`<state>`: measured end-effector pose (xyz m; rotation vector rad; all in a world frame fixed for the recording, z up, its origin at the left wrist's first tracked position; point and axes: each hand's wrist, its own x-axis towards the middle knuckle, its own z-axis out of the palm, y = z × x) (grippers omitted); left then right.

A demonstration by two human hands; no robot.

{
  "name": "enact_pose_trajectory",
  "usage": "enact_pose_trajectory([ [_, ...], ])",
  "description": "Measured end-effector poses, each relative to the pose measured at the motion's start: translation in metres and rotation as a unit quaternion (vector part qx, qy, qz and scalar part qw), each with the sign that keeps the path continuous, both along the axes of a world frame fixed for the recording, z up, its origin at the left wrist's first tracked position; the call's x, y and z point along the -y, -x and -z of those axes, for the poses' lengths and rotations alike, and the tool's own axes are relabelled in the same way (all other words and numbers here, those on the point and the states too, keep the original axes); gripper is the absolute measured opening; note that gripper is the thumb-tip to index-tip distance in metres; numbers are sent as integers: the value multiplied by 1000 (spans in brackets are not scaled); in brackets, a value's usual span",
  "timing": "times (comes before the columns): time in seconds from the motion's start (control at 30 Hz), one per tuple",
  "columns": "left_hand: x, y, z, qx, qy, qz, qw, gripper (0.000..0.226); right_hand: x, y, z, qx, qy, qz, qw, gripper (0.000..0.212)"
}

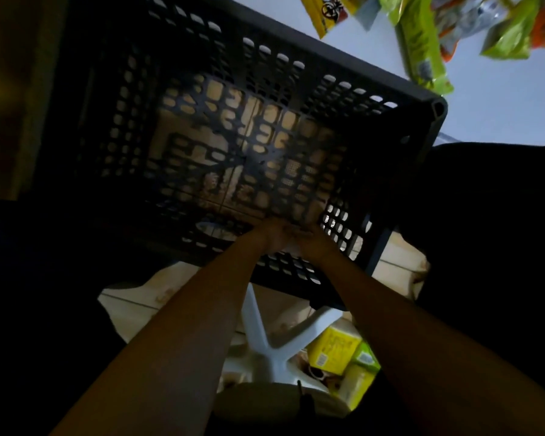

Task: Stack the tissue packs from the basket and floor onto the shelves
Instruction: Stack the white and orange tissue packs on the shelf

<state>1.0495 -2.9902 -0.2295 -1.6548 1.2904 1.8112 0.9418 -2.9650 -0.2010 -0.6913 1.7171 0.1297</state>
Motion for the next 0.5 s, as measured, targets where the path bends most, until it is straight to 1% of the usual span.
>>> enact_pose_trajectory([
  [0.03,2,-1,-6,7,-6,2,1000,42,-1,2,3,0,9,18,1000,41],
  [0.07,4,-2,-11,-4,1,15,1000,43,3,-1,-1,0,10,39,999,40],
  [0.13,11,-8,-25,-5,13,-27,1000,42,9,-3,-9,10,29,80,996,36],
  [0.17,16,-12,-33,7,19,-65,998,38,13,-5,-16,17,38,97,994,35],
  [0.23,25,-19,-52,30,44,-138,989,25,20,-8,-32,19,64,109,992,35],
  [0.3,31,-29,-70,18,53,-220,974,3,26,-11,-55,17,108,117,987,32],
  [0.33,35,-34,-85,10,52,-265,963,7,29,-13,-69,17,141,129,982,31],
  [0.37,38,-39,-97,-12,53,-308,950,26,31,-15,-82,22,176,147,973,30],
  [0.4,41,-46,-113,-36,55,-344,937,50,34,-18,-96,28,205,163,965,29],
  [0.43,43,-51,-128,-63,62,-364,927,70,36,-21,-111,37,231,177,956,29],
  [0.5,45,-61,-162,-102,92,-375,917,97,40,-24,-141,55,280,200,937,33],
])
